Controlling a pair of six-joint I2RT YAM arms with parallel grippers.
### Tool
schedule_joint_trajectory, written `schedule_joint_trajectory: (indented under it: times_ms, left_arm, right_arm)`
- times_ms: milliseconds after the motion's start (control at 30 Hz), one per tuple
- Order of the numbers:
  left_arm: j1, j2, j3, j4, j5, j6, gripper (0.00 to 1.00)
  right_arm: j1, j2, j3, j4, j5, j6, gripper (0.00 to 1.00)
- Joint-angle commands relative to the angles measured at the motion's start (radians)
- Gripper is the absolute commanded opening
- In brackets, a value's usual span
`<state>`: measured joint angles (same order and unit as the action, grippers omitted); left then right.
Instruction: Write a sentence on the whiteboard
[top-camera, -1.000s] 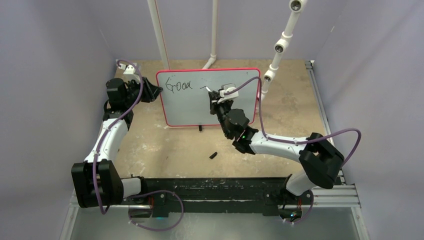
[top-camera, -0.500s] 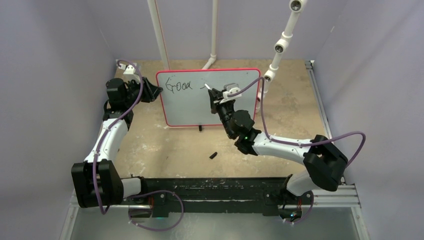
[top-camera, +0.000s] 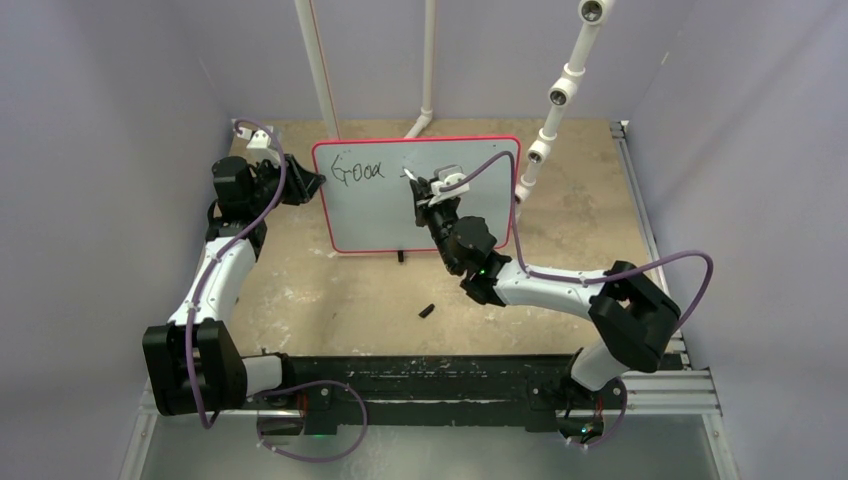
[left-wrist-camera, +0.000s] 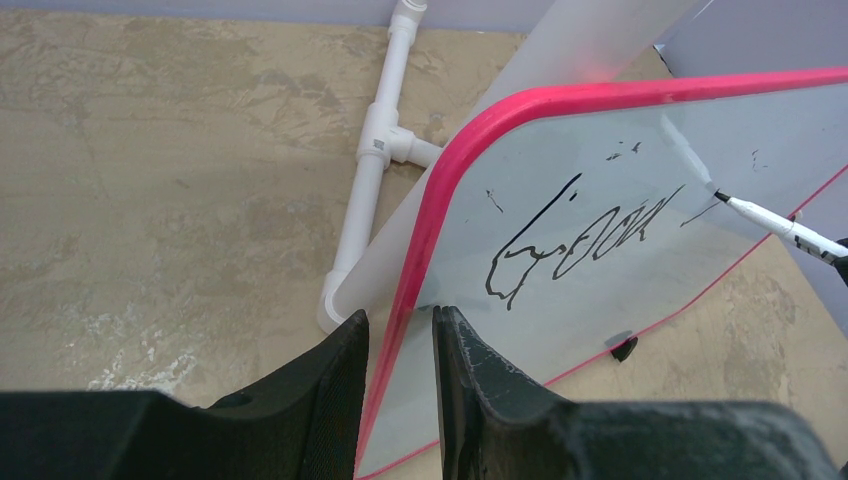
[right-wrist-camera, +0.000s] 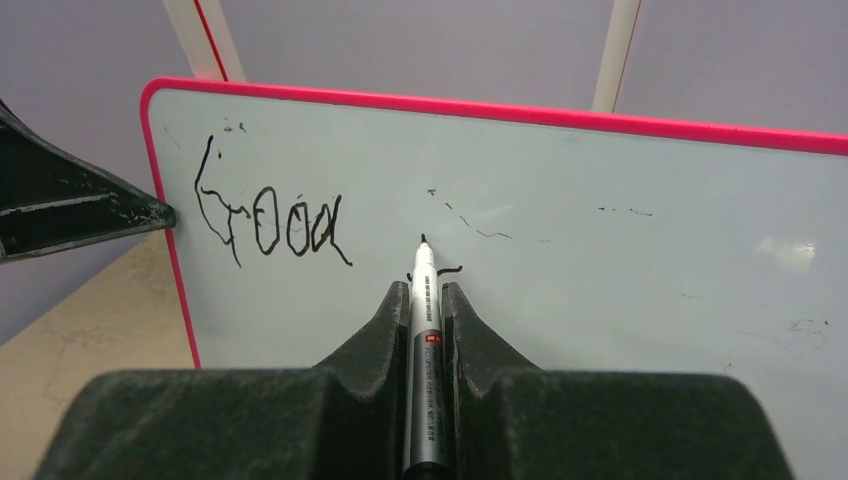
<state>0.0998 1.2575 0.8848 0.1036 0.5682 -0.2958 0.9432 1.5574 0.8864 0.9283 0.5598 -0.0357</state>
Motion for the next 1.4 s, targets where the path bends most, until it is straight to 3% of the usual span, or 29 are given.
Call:
schedule_joint_trajectory:
  times_ms: [0,667,1367]
  left_arm:
    - [0.000,-0.007,-0.001,0.019,0.002,0.010,0.29]
    - [-0.001,-0.007,0.000,0.024,0.004,0.007,0.29]
    - [0.000,-0.012,-0.003,0.022,0.003,0.007,0.29]
  right_arm:
    - [-0.004,-0.004,0.029,0.021,0.035,-0.019,0.00]
    - [0.001,-0.007,-0.048,-0.046,0.046,0.084,0.00]
    - [0.006,-0.095,-0.038,-0.053,0.046,0.054,0.00]
